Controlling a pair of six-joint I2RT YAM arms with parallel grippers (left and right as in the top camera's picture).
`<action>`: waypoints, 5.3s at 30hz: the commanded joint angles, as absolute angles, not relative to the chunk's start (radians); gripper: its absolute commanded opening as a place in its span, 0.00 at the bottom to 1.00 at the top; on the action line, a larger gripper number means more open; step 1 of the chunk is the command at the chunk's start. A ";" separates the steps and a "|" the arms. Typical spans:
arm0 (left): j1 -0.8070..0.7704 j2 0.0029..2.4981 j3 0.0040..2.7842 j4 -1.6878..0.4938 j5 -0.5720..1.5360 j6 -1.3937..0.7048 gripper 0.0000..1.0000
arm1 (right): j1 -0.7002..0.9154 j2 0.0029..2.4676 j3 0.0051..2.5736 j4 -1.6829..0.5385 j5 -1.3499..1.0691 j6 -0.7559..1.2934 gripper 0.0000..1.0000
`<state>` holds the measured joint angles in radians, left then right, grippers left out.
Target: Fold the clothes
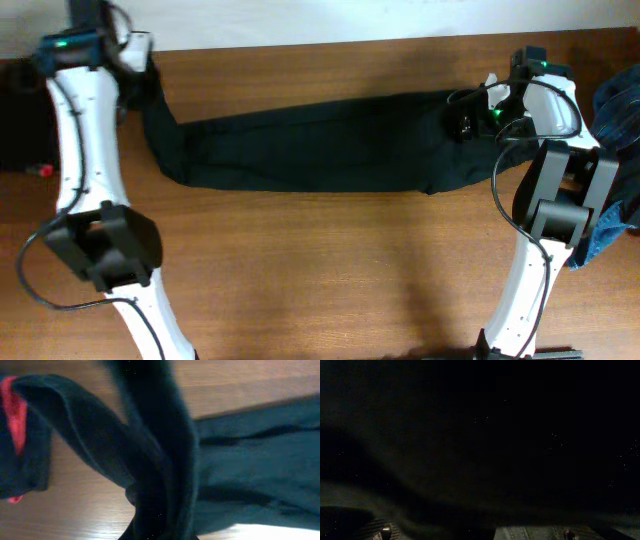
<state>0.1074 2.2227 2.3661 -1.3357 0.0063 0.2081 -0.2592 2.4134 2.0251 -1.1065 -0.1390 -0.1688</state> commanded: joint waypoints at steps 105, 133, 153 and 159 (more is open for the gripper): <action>-0.591 2.477 2.770 -1.390 0.037 0.007 0.61 | -0.257 2.451 2.008 -1.098 -0.122 -0.167 0.99; -0.623 2.571 2.339 -1.260 0.200 0.008 0.00 | -0.257 2.450 2.008 -1.098 -0.122 -0.167 0.99; -0.269 2.611 2.794 -1.540 0.029 -0.043 0.11 | -0.257 2.450 2.008 -1.098 -0.122 -0.167 0.99; -0.208 2.701 2.793 -1.574 0.029 -0.042 0.09 | -0.257 2.451 2.008 -1.098 -0.122 -0.167 0.99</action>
<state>-0.2192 2.6350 2.8048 -1.5623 0.0383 -0.0284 -0.2592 2.4134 2.0251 -1.1061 -0.1390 -0.1688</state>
